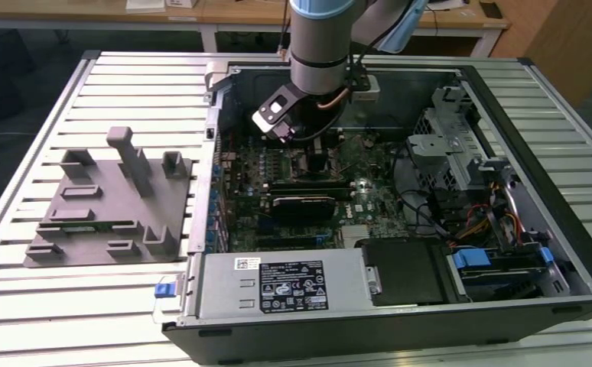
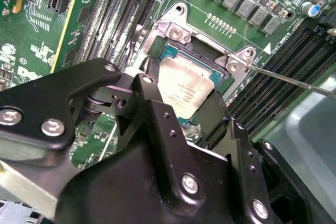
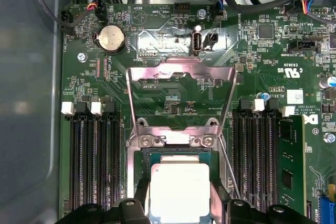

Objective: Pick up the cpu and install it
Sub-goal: 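Place the cpu into insertion slot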

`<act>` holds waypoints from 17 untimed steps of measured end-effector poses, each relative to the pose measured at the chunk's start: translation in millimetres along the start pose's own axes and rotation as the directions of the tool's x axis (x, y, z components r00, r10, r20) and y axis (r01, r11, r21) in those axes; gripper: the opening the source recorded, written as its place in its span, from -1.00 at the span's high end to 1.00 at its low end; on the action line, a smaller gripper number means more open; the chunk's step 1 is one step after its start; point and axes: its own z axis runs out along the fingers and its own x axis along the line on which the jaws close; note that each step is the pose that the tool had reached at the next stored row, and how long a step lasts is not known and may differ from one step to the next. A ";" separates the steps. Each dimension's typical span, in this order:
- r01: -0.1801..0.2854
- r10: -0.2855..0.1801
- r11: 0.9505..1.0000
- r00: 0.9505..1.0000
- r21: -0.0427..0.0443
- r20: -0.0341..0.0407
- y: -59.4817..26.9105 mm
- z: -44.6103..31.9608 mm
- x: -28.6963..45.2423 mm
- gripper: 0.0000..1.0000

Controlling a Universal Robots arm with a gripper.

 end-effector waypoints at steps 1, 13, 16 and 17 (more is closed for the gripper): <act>0.000 0.000 1.000 1.000 0.000 0.000 0.0 0.9 0.3 -0.07; 0.000 0.000 1.000 1.000 0.000 0.000 -0.1 3.5 0.5 -0.22; 0.000 0.000 1.000 1.000 0.000 0.000 -0.2 3.9 0.5 -0.22; 0.000 0.000 1.000 1.000 0.000 0.000 -0.2 3.7 0.6 -0.22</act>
